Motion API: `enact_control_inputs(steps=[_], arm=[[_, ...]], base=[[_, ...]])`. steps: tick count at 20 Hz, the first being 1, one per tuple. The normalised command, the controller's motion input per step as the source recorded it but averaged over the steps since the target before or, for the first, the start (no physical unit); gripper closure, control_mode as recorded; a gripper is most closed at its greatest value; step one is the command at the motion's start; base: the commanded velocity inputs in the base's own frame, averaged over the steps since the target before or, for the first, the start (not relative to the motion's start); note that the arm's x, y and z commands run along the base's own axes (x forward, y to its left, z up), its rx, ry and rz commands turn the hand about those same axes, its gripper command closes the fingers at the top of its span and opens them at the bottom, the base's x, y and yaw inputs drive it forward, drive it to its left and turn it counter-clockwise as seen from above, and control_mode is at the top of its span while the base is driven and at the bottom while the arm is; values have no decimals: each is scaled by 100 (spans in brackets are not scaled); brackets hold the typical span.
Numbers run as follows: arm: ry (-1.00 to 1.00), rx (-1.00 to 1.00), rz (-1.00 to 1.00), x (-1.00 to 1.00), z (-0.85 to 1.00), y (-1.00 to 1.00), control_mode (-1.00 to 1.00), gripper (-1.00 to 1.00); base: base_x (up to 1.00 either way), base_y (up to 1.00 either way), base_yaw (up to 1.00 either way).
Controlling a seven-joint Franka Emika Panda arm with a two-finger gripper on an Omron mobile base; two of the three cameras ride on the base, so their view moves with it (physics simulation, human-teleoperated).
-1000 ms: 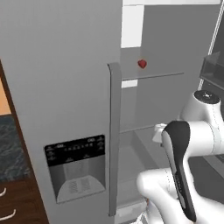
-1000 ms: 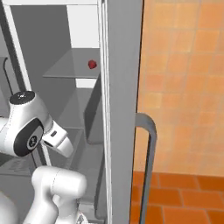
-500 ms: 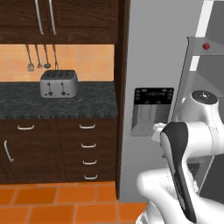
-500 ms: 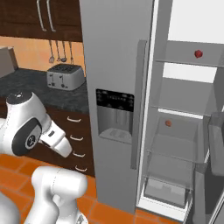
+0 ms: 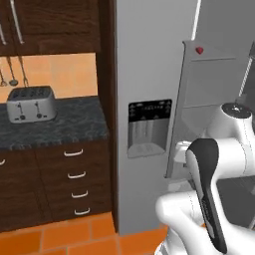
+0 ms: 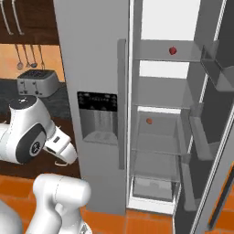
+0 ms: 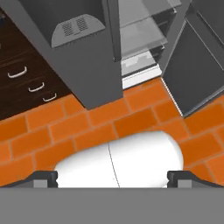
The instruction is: Take the strawberry from the fridge and place it on top of the pancake, located on the dining counter.
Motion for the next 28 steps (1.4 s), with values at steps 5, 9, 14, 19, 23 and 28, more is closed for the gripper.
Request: enact_control_inputs(steps=[5, 9, 14, 19, 23, 28], arm=[[0, 0, 0, 0, 0, 0, 100, -100], [0, 0, 0, 0, 0, 0, 100, -100], [0, 0, 0, 0, 0, 0, 100, -100], [0, 0, 0, 0, 0, 0, 100, -100], [0, 0, 0, 0, 0, 0, 100, -100], [0, 0, 0, 0, 0, 0, 100, -100]], base=[[51, -39, -35], [78, -67, 0], [36, -33, -1], [48, 0, -5], [59, -20, 0], [1, -39, 0]])
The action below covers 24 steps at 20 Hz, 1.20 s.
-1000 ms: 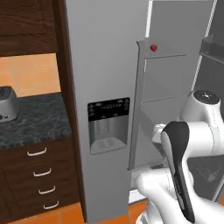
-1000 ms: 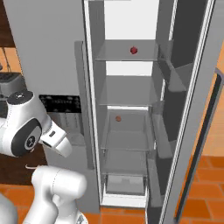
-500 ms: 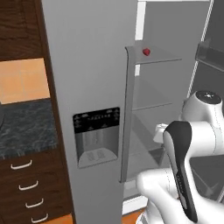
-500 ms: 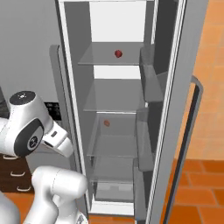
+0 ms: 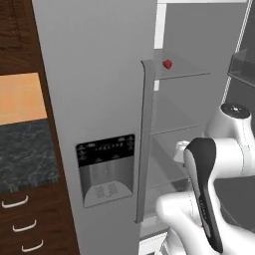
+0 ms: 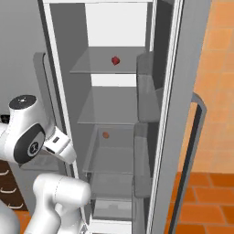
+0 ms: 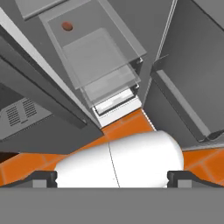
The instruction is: Take the strawberry from the fridge and place it on top of the pancake, located on the dining counter.
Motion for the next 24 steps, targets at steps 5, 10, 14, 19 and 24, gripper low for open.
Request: enact_control_inputs(steps=[5, 10, 14, 19, 24], arm=[[0, 0, 0, 0, 0, 0, 100, -100], [0, 0, 0, 0, 0, 0, 100, -100], [0, 0, 0, 0, 0, 0, 100, -100], [0, 0, 0, 0, 0, 0, 100, -100], [0, 0, 0, 0, 0, 0, 100, -100]], base=[[9, -30, 0], [51, -42, 0], [39, -42, 0], [10, 0, 0], [6, 0, 0]])
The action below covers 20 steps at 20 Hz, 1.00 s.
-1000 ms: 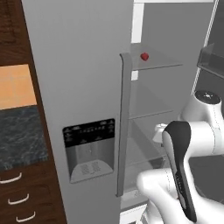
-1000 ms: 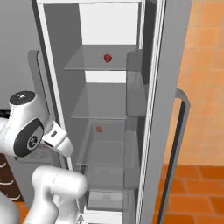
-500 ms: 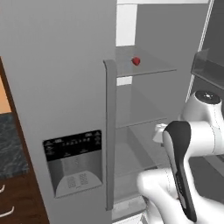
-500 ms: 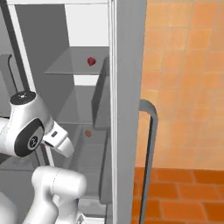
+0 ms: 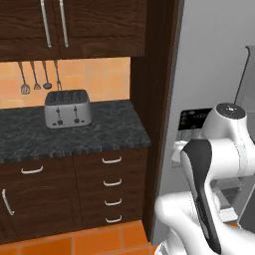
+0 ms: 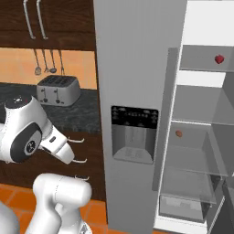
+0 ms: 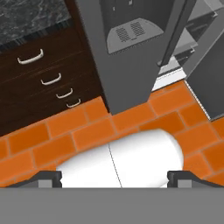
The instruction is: Take the strawberry from the fridge and place it on top of the pancake, located on the dining counter.
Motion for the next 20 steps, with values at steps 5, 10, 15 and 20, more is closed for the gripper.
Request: enact_control_inputs(steps=[5, 10, 15, 20], arm=[[0, 0, 0, 0, 0, 0, 100, -100], [0, 0, 0, 0, 0, 0, 100, -100], [0, 0, 0, 0, 0, 0, 100, -100], [0, 0, 0, 0, 0, 0, 100, -100]], base=[[4, -9, 0], [2, -61, 0], [19, -79, 0], [50, -62, 0]])
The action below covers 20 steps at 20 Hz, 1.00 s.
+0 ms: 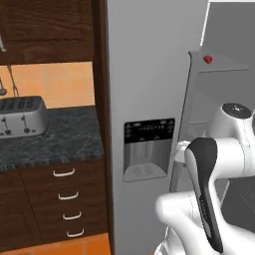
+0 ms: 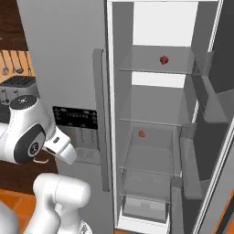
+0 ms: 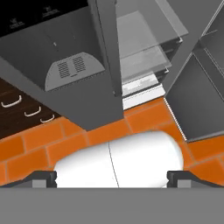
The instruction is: Take the strawberry from the fridge and place it on top of the pancake, located on the dining counter.
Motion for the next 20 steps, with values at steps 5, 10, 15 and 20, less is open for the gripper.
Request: enact_control_inputs(steps=[5, 10, 15, 20], arm=[[0, 0, 0, 0, 0, 0, 100, -100], [0, 0, 0, 0, 0, 0, 100, -100], [0, 0, 0, 0, 0, 0, 100, -100], [0, 0, 0, 0, 0, 0, 100, -100]], base=[[19, -53, -4], [20, -55, -5], [39, -62, -6], [38, -29, -6]])
